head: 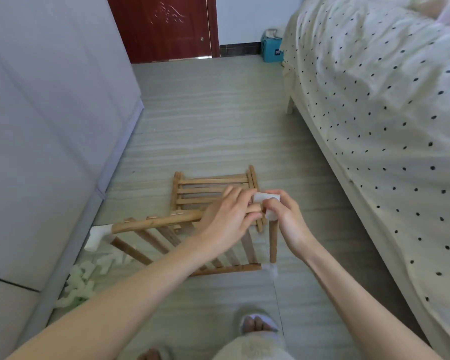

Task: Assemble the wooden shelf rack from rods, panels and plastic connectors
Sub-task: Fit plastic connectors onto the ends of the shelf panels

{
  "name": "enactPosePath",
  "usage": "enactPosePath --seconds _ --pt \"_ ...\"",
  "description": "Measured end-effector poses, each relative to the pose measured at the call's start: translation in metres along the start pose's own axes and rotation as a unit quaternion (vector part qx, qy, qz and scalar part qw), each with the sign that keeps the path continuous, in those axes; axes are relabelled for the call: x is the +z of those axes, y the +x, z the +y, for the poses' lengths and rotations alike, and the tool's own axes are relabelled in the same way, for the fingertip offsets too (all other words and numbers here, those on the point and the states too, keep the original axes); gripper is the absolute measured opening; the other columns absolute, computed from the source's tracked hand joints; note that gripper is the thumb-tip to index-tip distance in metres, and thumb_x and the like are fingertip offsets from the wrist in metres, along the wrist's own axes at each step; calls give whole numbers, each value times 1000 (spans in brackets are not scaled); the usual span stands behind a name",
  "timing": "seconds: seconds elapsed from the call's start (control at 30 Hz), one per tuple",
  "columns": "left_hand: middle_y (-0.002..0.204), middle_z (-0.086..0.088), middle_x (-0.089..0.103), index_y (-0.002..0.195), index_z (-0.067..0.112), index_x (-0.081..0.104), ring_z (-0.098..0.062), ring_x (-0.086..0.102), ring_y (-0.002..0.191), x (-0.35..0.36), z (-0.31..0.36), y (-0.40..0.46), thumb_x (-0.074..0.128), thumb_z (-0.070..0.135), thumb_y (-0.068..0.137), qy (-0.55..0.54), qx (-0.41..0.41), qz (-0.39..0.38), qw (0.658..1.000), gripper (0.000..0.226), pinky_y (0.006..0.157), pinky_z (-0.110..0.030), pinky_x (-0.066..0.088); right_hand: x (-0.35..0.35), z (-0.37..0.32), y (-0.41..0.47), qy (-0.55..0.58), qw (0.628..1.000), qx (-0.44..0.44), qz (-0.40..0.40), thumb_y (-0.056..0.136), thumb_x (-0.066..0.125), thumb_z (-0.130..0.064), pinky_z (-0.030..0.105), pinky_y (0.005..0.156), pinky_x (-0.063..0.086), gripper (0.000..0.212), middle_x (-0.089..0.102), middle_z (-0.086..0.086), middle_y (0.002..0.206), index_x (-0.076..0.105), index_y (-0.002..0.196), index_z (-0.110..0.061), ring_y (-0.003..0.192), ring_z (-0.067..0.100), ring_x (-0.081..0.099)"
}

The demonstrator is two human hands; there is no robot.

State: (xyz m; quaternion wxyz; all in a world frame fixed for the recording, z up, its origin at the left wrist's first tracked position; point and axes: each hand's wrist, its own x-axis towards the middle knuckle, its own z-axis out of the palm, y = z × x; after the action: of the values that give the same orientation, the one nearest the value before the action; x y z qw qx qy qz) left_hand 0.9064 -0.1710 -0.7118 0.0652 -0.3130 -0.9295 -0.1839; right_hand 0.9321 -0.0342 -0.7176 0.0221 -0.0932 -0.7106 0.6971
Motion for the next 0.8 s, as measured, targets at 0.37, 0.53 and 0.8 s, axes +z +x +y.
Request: enactPosePath --seconds 0.37,0.53,0.8 --pt "116 1 45 138 25 38 -17 35 113 38 2 4 32 39 100 124 32 -73 989 41 59 -29 31 -34 46 -2 5 998 37 -43 95 50 -14 15 63 37 11 51 -1 78 52 84 -16 71 5 47" --pt "114 1 48 132 21 46 -16 39 111 36 4 -1 35 40 99 122 34 -84 988 39 55 -28 28 -39 47 -4 -17 996 35 -83 94 50 -14 27 71 32 11 50 8 84 51 83 -16 81 16 44" --pt "113 7 54 123 21 54 -11 37 110 32 -2 -4 39 45 96 82 3 -99 992 40 62 -24 29 -38 42 -2 -73 990 28 -116 95 50 -15 6 55 35 13 53 3 79 49 82 -15 70 7 45"
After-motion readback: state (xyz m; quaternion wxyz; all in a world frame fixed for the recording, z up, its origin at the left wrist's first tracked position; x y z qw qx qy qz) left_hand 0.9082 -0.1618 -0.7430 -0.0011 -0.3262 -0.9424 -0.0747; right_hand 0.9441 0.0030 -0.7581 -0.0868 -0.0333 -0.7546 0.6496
